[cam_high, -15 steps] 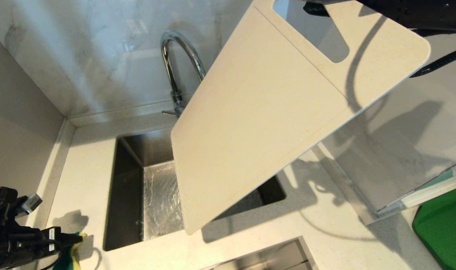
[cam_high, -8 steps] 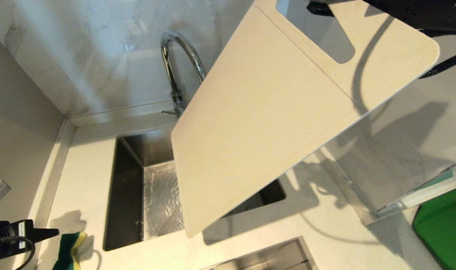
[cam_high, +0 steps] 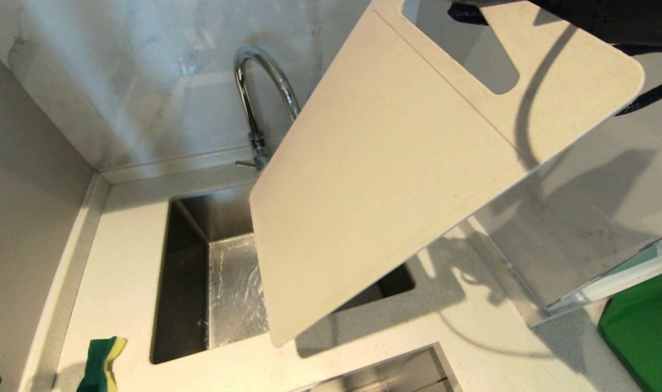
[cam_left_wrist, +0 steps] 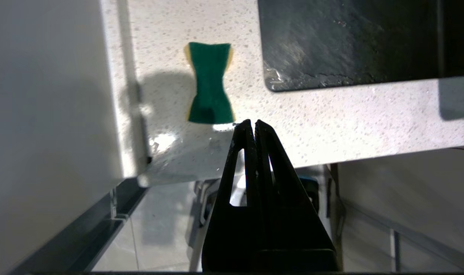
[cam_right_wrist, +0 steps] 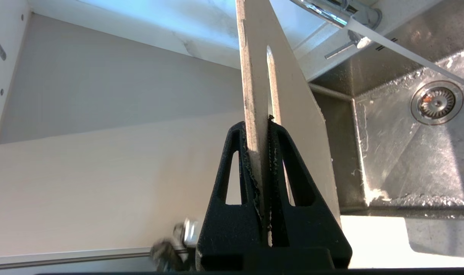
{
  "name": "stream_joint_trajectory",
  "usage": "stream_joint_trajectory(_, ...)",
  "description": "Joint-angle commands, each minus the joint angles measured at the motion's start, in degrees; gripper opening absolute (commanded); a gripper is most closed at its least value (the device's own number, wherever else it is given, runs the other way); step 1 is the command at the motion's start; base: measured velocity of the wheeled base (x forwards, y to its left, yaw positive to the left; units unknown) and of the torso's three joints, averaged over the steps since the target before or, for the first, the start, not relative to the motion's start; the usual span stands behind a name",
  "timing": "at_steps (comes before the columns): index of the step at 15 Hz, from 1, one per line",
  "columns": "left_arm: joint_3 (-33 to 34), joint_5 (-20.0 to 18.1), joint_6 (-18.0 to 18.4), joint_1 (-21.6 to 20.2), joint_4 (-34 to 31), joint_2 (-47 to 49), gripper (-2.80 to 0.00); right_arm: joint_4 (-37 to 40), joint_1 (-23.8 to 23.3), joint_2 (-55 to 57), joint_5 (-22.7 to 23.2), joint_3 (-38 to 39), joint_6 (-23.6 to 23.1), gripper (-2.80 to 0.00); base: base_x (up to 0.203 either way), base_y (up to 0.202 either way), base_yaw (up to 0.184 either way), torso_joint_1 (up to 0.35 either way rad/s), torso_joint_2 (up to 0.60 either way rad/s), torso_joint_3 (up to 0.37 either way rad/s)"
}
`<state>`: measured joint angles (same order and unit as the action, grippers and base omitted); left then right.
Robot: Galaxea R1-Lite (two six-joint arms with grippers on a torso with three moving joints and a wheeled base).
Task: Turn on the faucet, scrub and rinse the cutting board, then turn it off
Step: Put down the cutting board
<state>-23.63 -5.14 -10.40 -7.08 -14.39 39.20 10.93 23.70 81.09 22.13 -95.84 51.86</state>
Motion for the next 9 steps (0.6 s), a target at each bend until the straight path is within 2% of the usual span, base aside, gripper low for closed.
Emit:
stream_joint_trajectory(1, 3.0, 1.6, 0.6, 0.0, -3.5, -14.5, -2.8, 0.1, 0.0, -0.2, 0.2, 0.5, 0.4, -2.8, 0.0, 0.0, 0.0, 0.0, 0.0, 0.0)
stream_joint_trajectory(4, 9.3, 3.1, 1.8, 0.0, -5.1, -22.9, -2.8, 0.1, 0.1, -1.6, 0.2, 0.9, 0.5, -2.8, 0.0, 0.0, 0.0, 0.0, 0.0, 0.0)
stream_joint_trajectory(6, 12.8, 5.4, 2.3, 0.0, -3.3, -23.2, -2.8, 0.1, 0.0, -2.2, 0.3, 1.4, 0.5, -2.8, 0.0, 0.0, 0.0, 0.0, 0.0, 0.0)
stream_joint_trajectory(7, 13.0, 5.1, 2.5, 0.1, -0.8, -23.2, -2.8, 0.1, 0.0, -2.2, 0.3, 1.5, 0.4, -2.8, 0.0, 0.0, 0.0, 0.0, 0.0, 0.0)
stream_joint_trajectory(9, 14.6, 0.0, 4.2, 0.2, 0.6, -23.1, -2.8, 0.1, 0.0, -2.2, 0.3, 2.0, 0.5, -2.8, 0.0, 0.0, 0.0, 0.0, 0.0, 0.0)
